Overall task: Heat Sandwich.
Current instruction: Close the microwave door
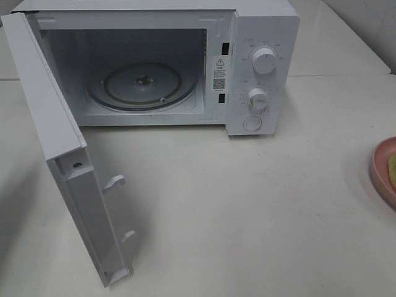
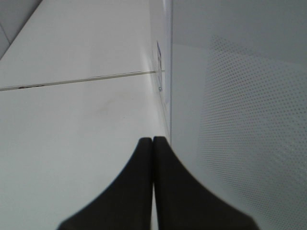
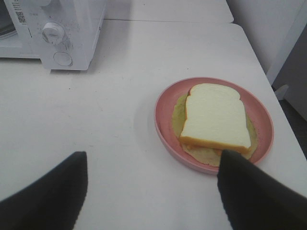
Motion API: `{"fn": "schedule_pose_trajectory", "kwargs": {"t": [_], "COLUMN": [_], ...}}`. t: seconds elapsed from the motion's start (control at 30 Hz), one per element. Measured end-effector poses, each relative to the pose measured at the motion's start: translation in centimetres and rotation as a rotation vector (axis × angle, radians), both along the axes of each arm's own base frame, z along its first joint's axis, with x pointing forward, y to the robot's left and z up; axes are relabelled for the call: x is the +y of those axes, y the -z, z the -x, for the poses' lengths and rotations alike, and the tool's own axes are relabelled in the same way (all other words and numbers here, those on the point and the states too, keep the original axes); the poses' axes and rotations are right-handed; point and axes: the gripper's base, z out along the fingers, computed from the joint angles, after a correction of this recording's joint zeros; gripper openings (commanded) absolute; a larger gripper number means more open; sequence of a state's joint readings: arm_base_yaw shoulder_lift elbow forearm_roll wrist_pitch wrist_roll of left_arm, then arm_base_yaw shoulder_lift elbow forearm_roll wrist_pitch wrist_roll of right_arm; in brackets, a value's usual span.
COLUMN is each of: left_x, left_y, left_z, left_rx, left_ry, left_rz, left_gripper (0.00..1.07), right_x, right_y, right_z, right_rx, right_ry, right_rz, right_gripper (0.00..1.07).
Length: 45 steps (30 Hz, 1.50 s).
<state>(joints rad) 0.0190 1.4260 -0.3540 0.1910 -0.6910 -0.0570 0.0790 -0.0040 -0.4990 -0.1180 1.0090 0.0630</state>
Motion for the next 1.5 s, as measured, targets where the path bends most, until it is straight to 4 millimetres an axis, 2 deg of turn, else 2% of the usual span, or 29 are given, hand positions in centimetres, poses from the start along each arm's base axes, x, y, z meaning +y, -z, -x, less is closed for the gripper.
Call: {"fn": "schedule_pose_trajectory", "kwargs": {"t": [0.17,0.23,0.57,0.67,0.93,1.27,1.47,1.5], "left_x": [-0.8,-1.7,-4.5,-6.0,-8.7,-9.9,-11.0,-11.7], "left_y": [1.4,1.9,2.9,3.1,2.3,2.1,2.6,2.8], "left_z": [-1.3,-2.3,-4.1,-4.7,-5.0,-4.8,-4.7,-4.7], "left_rx": [0.009,0.015,0.036,0.032,-0.012,-0.013,0.002,0.008], "left_ry": [0.069,0.117,0.199,0.248,0.314,0.307,0.32,0.331], "left_rz": [0.023,0.031,0.047,0.046,0.07,0.102,0.115,0.119], "left_gripper": [0.0,0.0,0.0,0.0,0.0,0.0,0.0,0.0], "right_x": [0.0,0.0,0.0,0.0,0.0,0.0,0.0,0.0], "right_y": [0.0,0.0,0.0,0.0,0.0,0.0,0.1,0.1], "right_z": [0.0,0.0,0.0,0.0,0.0,0.0,0.0,0.0], "right_rx": [0.0,0.0,0.0,0.001,0.001,0.001,0.002,0.002], "right_ry": [0.0,0.0,0.0,-0.001,-0.001,-0.001,-0.001,-0.001], "right_rz": [0.0,0.0,0.0,-0.001,-0.001,-0.001,-0.001,-0.001], "right_gripper": [0.73,0.73,0.73,0.73,0.71,0.71,0.71,0.71]}}
